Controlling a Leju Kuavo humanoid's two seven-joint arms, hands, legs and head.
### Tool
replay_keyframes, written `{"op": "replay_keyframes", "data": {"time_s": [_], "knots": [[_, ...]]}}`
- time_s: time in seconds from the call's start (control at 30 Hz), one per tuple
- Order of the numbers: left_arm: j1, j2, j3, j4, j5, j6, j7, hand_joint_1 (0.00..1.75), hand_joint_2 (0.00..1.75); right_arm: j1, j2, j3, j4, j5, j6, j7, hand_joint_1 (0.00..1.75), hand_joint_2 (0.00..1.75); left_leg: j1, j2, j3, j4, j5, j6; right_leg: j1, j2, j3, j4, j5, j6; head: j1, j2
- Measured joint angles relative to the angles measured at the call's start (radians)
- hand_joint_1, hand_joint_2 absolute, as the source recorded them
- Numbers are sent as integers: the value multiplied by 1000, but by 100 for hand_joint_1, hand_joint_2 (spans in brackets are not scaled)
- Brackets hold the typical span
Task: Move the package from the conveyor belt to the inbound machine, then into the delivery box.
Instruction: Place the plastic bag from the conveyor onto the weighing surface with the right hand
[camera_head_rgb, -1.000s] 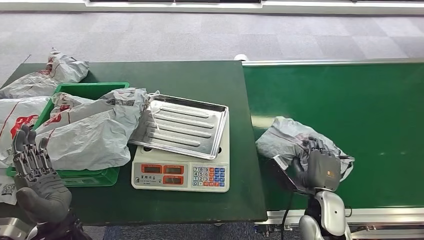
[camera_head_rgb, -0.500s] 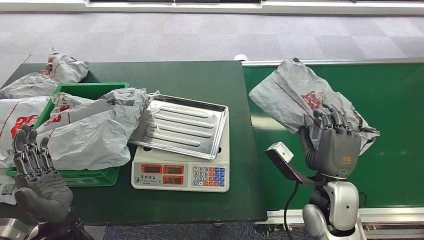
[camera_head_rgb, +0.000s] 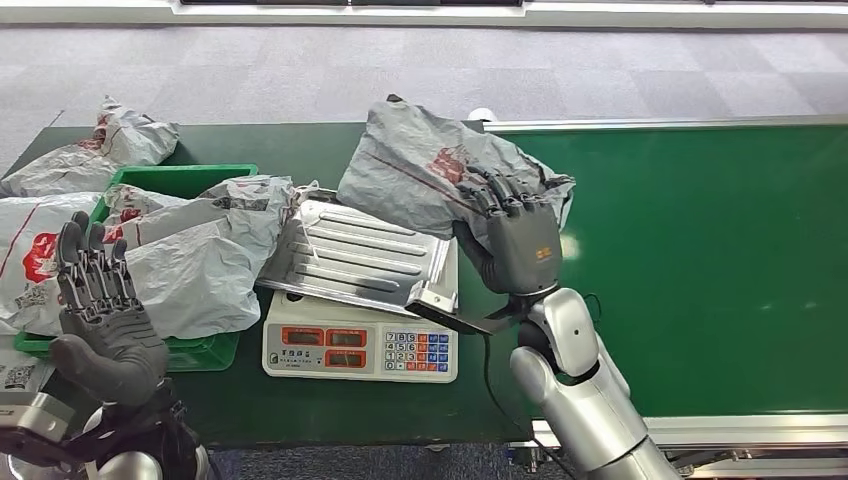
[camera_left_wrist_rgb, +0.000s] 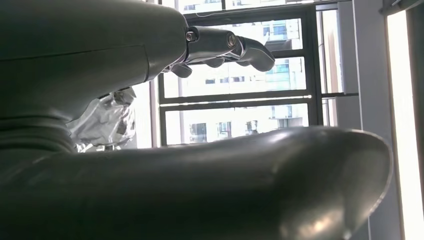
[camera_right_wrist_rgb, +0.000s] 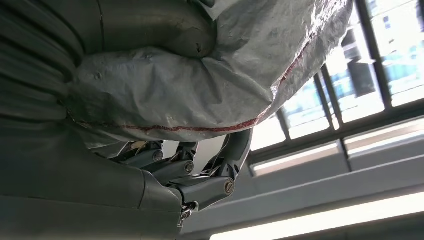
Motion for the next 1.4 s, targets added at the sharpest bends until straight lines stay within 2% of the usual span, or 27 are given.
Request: {"op": "replay_keyframes", "data": {"time_s": [0.23, 0.27, 0.37, 0.4, 0.57, 0.77, 0.97, 1.1, 1.23, 1.33, 1.4], "knots": [[-27, 7, -13, 22, 12, 5, 0, 0, 0, -41, 56, 86, 147, -78, -23, -31, 175, 175, 0, 0, -1, 0, 0, 0, 0, 0, -1, 0, 0, 0, 0, 0], [-28, 9, -13, 24, 12, 7, -1, 0, 0, -43, 66, 94, 169, -86, -25, -32, 168, 175, 0, 0, -1, 0, 0, 0, 0, 0, -1, 0, 0, 0, 0, 0], [-30, 13, -14, 26, 11, 15, 0, 0, 0, -51, 88, 112, 231, -98, -22, -10, 38, 175, 0, 0, -2, 0, 0, 0, 0, 0, -2, 0, 0, 0, 0, 0], [-32, 14, -14, 26, 9, 17, 0, 0, 0, -52, 94, 115, 252, -96, -14, 11, 0, 175, 0, 0, -2, 0, 0, 0, 0, 0, -2, 0, 0, 0, 0, 0], [-50, 15, -16, 38, -18, 19, 19, 0, 0, -45, 105, 115, 334, -97, 44, 125, 0, 175, 0, 0, -2, 0, 0, 0, 0, 0, -2, 0, 0, 0, 0, 0], [-69, 15, -18, 53, -41, 19, 38, 0, 0, -7, 105, 89, 332, -122, 96, 155, 0, 175, -1, 0, -2, 0, 0, 0, -1, 0, -3, 0, 0, 0, 0, 0], [-68, 16, -20, 62, -41, 19, 26, 0, 0, 42, 104, 62, 260, -162, 120, 153, 0, 175, -1, 0, -2, 0, 0, 0, -1, 0, -4, 0, 0, 0, 0, 0], [-53, 17, -22, 64, -28, 18, 0, 0, 0, 119, 98, 38, 100, -260, 68, 59, 0, 175, -1, 0, -3, 0, 0, 0, -1, 0, -5, 0, 0, 0, 0, 0], [-46, 18, -22, 64, -32, 18, -10, 0, 0, 215, 85, 15, -135, -395, -75, -103, 0, 175, -1, 0, -4, 0, 0, 0, -1, 0, -6, 0, 0, 0, 0, 0], [-50, 23, -27, 65, -129, 23, 7, 0, 0, 313, 79, -8, -348, -455, -196, -271, 0, 175, -1, -1, -5, 0, -1, 0, -1, -1, -6, 0, -1, 0, 0, 0], [-55, 35, -37, 66, -237, 29, 31, 0, 0, 375, 77, -25, -480, -458, -230, -335, 0, 175, -1, 0, -5, 0, -1, 0, -1, -1, -7, 0, -1, 0, 0, 0]]}}
